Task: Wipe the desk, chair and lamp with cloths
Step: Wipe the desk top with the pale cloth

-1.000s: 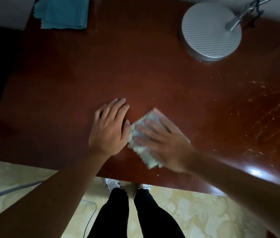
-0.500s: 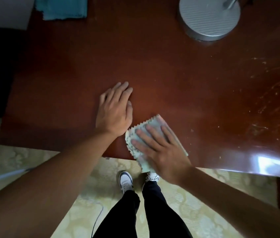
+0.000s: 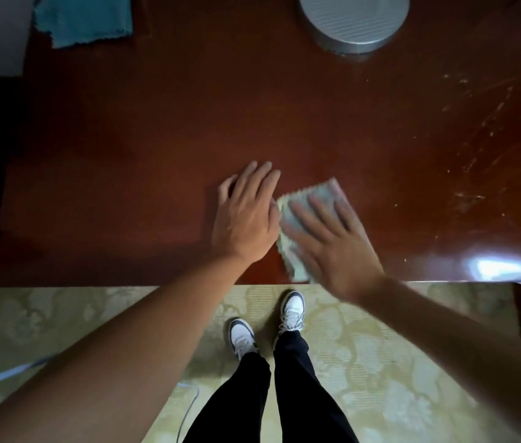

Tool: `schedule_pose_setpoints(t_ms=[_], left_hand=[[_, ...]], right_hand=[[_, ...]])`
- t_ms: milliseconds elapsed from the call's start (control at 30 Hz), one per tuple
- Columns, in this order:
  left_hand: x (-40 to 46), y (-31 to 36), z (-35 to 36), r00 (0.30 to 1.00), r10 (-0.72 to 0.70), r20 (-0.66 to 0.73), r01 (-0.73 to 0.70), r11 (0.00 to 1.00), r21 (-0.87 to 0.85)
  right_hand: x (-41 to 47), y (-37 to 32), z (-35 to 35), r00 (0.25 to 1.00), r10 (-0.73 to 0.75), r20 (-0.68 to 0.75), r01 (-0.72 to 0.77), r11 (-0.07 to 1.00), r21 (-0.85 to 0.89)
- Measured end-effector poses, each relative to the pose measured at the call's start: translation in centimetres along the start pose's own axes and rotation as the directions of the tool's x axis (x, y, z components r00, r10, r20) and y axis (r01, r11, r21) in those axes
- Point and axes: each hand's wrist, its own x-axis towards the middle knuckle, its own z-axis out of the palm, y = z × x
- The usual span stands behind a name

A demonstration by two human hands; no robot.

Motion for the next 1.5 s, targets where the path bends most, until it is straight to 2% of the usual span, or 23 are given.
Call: schedule_pose_setpoints(t_ms=[100,133,167,200,267,333,467,533,600,633,700,800,867,967,1033,1100,1200,1300,1333,1400,1467,1500], left_hand=[[-0.1,0.0,0.3,1.000,0.004,0.003,-0.004,1.000,0.015],[0.0,0.1,0.4,1.000,0.004,0.002,-0.004,1.000,0.021],[0.1,0.1,0.4,1.000,0.001,-0.003,-0.001,1.000,0.020],[0.2,0.0,0.4,1.000,0.001,-0.011,-0.001,1.000,0.014],[0.0,-0.1,0.5,0.999,0.021,-0.037,-0.021,1.000,-0.001],[-0.1,-0.1,0.6,0.998,0.037,-0.051,-0.037,0.999,-0.017],[0.1,0.0,0.5,0.999,0.018,-0.033,-0.019,1.000,-0.021],[0.1,-0.1,0.4,1.000,0.012,-0.025,-0.013,1.000,-0.028],[0.1,-0.1,0.3,1.000,0.012,-0.019,-0.013,0.999,-0.043],[0.0,-0.1,0.3,1.000,0.012,-0.021,-0.013,0.999,-0.047],[0.0,-0.1,0.3,0.999,0.014,-0.029,-0.015,0.999,-0.046],[0.1,-0.1,0.2,0.999,-0.005,-0.036,0.003,0.998,-0.066],[0.2,-0.1,0.0,0.999,-0.007,-0.045,0.002,0.993,-0.119],[0.1,-0.6,-0.5,0.995,-0.049,-0.090,0.033,0.984,-0.174],[0.4,-2.0,-1.3,0.973,-0.167,-0.160,0.144,0.979,-0.145],[0.1,-4.2,-2.4,0.951,-0.253,-0.180,0.237,0.966,-0.107],[-1.5,-6.6,-2.8,0.985,-0.150,-0.082,0.151,0.989,-0.003],[-2.1,-7.1,-2.3,0.995,-0.090,-0.034,0.092,0.994,0.053],[-2.0,-7.1,-2.3,0.995,-0.094,-0.033,0.096,0.994,0.059],[-2.0,-7.1,-2.5,0.994,-0.103,-0.044,0.106,0.993,0.056],[-2.1,-7.0,-2.6,0.994,-0.095,-0.058,0.097,0.995,0.029],[-2.1,-6.9,-2.6,0.994,-0.094,-0.060,0.096,0.995,0.019]], right_hand=[[-1.6,1.9,-0.6,0.989,-0.101,0.111,0.100,0.995,0.014],[0.0,3.8,-0.7,0.990,-0.079,0.115,0.083,0.996,-0.025],[2.2,5.8,-1.0,0.994,-0.006,0.111,0.013,0.998,-0.062],[4.7,8.0,-1.3,0.987,0.124,0.102,-0.118,0.991,-0.064],[8.6,12.0,-1.8,0.922,0.380,0.076,-0.380,0.925,-0.024],[10.1,12.5,-1.8,0.883,0.465,0.058,-0.466,0.885,-0.011],[4.3,4.0,-0.6,0.932,0.363,0.002,-0.363,0.931,-0.029],[-1.1,-1.9,-0.1,0.963,0.268,0.027,-0.269,0.961,0.060],[-4.3,-4.5,0.0,0.980,0.183,0.073,-0.189,0.977,0.096],[-4.0,-3.8,0.0,0.988,0.132,0.085,-0.140,0.985,0.098],[-0.4,-0.5,-0.3,0.990,0.127,0.063,-0.130,0.990,0.048],[8.0,6.4,-1.0,0.940,0.340,0.041,-0.339,0.941,-0.012],[13.1,8.9,-1.6,0.917,0.396,0.049,-0.397,0.918,0.015],[17.1,6.1,-1.8,0.952,0.307,0.016,-0.307,0.951,0.020],[14.7,1.7,-1.2,0.983,0.181,-0.031,-0.182,0.983,-0.018],[8.6,-2.9,-0.7,1.000,0.005,-0.016,-0.005,1.000,0.011],[0.1,-6.1,-0.1,0.985,-0.160,0.065,0.152,0.982,0.114],[3.0,-2.6,-0.7,0.959,-0.252,0.126,0.251,0.968,0.025],[5.7,-0.9,-0.8,0.973,-0.211,0.094,0.212,0.977,-0.003],[11.7,3.0,-1.4,0.998,0.039,0.038,-0.039,0.999,0.000],[15.9,5.5,-1.9,0.961,0.277,0.017,-0.278,0.960,0.027],[16.5,5.1,-1.8,0.946,0.323,0.025,-0.324,0.945,0.033]])
